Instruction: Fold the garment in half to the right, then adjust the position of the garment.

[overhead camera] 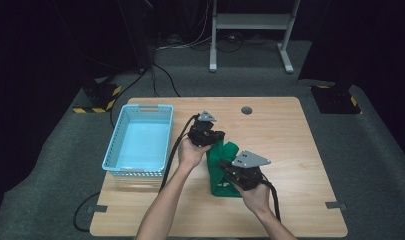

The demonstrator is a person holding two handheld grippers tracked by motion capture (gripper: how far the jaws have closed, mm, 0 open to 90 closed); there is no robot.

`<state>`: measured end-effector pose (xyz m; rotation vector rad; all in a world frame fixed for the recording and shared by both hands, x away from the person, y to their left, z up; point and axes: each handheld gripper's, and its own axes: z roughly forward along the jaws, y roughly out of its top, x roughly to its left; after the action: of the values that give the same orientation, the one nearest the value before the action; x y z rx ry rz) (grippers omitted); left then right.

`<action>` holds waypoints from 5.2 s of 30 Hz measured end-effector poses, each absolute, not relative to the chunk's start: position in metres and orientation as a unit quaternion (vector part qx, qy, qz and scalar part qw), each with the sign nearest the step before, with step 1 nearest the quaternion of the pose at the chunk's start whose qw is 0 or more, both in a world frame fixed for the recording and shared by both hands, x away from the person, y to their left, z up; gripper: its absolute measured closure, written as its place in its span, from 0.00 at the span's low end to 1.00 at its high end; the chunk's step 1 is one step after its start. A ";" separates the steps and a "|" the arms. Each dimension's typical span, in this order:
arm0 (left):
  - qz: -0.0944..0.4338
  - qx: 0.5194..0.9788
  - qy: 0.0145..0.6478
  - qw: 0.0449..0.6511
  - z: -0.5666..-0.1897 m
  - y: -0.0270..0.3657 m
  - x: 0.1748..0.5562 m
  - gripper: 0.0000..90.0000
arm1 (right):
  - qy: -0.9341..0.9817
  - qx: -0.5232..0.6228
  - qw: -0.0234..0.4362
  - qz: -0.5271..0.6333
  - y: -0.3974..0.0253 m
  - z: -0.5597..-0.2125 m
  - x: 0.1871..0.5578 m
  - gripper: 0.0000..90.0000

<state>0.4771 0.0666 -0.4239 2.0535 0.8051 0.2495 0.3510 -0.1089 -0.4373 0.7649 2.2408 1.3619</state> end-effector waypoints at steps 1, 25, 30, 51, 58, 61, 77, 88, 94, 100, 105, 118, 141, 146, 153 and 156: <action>0.099 0.829 0.324 0.445 -0.425 0.064 0.477 0.96 | 0.802 0.277 0.203 0.488 -0.111 -0.439 0.351 0.95; 0.098 0.846 0.298 0.431 -0.458 -0.001 0.479 0.96 | 0.787 0.353 0.218 0.456 -0.177 -0.479 0.345 0.95; 0.095 0.850 0.298 0.424 -0.470 -0.009 0.480 0.96 | 0.787 0.365 0.226 0.443 -0.187 -0.487 0.344 0.95; 0.102 0.857 0.296 0.410 -0.504 -0.032 0.478 0.95 | 0.793 0.396 0.226 0.405 -0.211 -0.519 0.348 0.94; 0.103 0.858 0.299 0.404 -0.513 -0.036 0.478 0.95 | 0.794 0.406 0.218 0.397 -0.215 -0.526 0.350 0.94; 0.106 0.858 0.297 0.404 -0.514 -0.035 0.478 0.94 | 0.793 0.407 0.218 0.396 -0.215 -0.526 0.351 0.94; 0.117 0.829 0.334 0.433 -0.496 -0.018 0.473 0.61 | 0.788 0.414 0.209 0.406 -0.222 -0.521 0.358 0.67; 0.136 0.821 0.343 0.436 -0.479 0.005 0.462 0.49 | 0.789 0.412 0.208 0.406 -0.228 -0.516 0.364 0.55; 0.140 0.821 0.352 0.428 -0.478 0.016 0.451 0.45 | 0.788 0.413 0.208 0.407 -0.232 -0.514 0.366 0.54; 0.134 0.812 0.369 0.433 -0.482 0.027 0.434 0.43 | 0.788 0.413 0.208 0.407 -0.240 -0.513 0.367 0.54; 0.136 0.813 0.386 0.415 -0.494 0.034 0.420 0.41 | 0.791 0.413 0.202 0.403 -0.247 -0.515 0.370 0.53; 0.117 0.801 0.410 0.420 -0.509 0.047 0.395 0.37 | 0.806 0.407 0.186 0.387 -0.250 -0.526 0.377 0.53; 0.123 0.795 0.440 0.400 -0.523 0.058 0.406 0.38 | 0.818 0.393 0.178 0.379 -0.234 -0.535 0.380 0.54; 0.128 0.789 0.452 0.397 -0.524 0.062 0.413 0.39 | 0.819 0.391 0.179 0.380 -0.226 -0.535 0.381 0.54; 0.129 0.779 0.469 0.395 -0.525 0.071 0.423 0.38 | 0.814 0.397 0.182 0.383 -0.215 -0.536 0.384 0.54; 0.133 0.779 0.472 0.391 -0.524 0.074 0.426 0.38 | 0.812 0.399 0.184 0.384 -0.210 -0.536 0.386 0.54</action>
<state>0.4259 0.0743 -0.5240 1.9792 1.1996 0.3382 0.3861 -0.2101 -0.5358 1.1249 2.2886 1.0828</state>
